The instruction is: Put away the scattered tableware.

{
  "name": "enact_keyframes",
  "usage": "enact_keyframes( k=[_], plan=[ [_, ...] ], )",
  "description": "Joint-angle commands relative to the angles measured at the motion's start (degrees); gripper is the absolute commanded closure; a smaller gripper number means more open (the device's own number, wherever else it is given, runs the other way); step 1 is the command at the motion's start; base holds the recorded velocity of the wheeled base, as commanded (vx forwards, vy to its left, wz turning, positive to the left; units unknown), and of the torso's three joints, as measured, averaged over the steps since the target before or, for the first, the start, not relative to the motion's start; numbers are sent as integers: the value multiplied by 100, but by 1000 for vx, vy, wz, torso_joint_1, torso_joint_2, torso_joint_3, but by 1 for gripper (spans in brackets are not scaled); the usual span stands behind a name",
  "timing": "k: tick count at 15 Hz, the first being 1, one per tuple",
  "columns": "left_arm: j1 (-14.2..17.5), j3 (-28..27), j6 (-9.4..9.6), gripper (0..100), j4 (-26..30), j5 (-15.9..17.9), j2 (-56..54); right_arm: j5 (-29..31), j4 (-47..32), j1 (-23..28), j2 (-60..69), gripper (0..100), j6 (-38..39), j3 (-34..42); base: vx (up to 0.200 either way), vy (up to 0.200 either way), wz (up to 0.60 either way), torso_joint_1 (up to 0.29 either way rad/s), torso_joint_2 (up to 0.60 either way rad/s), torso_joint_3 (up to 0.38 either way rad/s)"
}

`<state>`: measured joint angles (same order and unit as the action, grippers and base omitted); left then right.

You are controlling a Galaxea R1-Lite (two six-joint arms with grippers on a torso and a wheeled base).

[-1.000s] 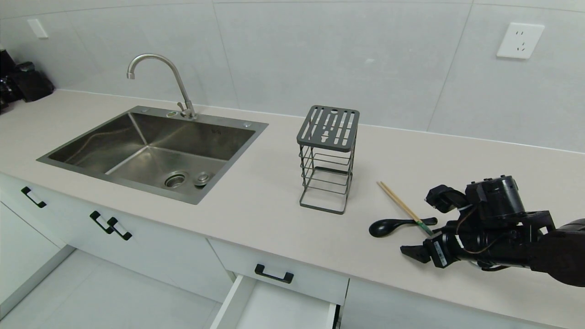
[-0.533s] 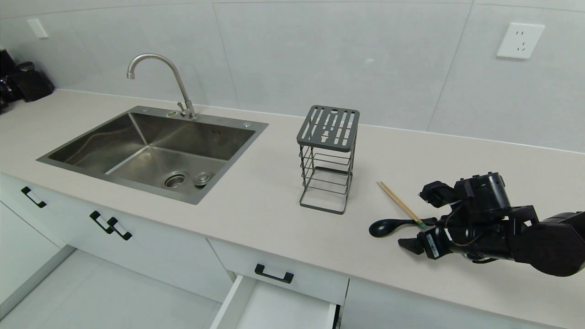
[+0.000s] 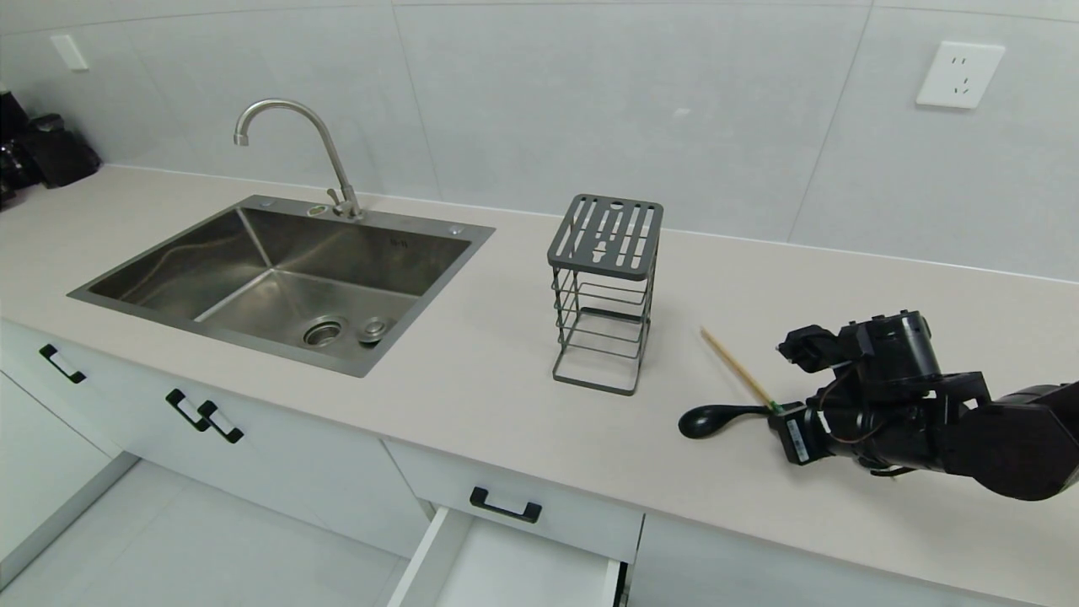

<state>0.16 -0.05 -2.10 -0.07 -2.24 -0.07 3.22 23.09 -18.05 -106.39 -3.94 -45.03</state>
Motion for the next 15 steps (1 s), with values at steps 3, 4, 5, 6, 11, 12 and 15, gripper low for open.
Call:
enact_keyframes(
  k=[3, 4, 5, 6, 11, 12, 15],
  plan=[
    [2, -4, -1, 0, -1, -4, 7, 3, 3, 83, 408, 100, -28, 21, 0, 0, 0, 0, 0, 0],
    [2, -4, -1, 0, -1, -4, 7, 3, 3, 83, 496, 100, -37, 38, 0, 0, 0, 0, 0, 0],
    [2, 5, -1, 0, -1, -4, 7, 3, 3, 65, 637, 100, -63, 91, 0, 0, 0, 0, 0, 0],
    [2, 5, -1, 0, -1, -4, 7, -23, 3, 39, 883, 100, -213, 214, 0, 0, 0, 0, 0, 0],
    [2, -4, -1, 0, -1, -4, 7, -58, 11, -322, 1806, 100, -512, 988, 0, 0, 0, 0, 0, 0],
    [2, 5, -1, 0, -1, -4, 7, -67, 11, -427, 1964, 100, -520, 1119, 0, 0, 0, 0, 0, 0],
    [2, 5, -1, 0, -10, -4, 7, -76, 11, -638, 2263, 100, -670, 1357, 0, 0, 0, 0, 0, 0]
  ],
)
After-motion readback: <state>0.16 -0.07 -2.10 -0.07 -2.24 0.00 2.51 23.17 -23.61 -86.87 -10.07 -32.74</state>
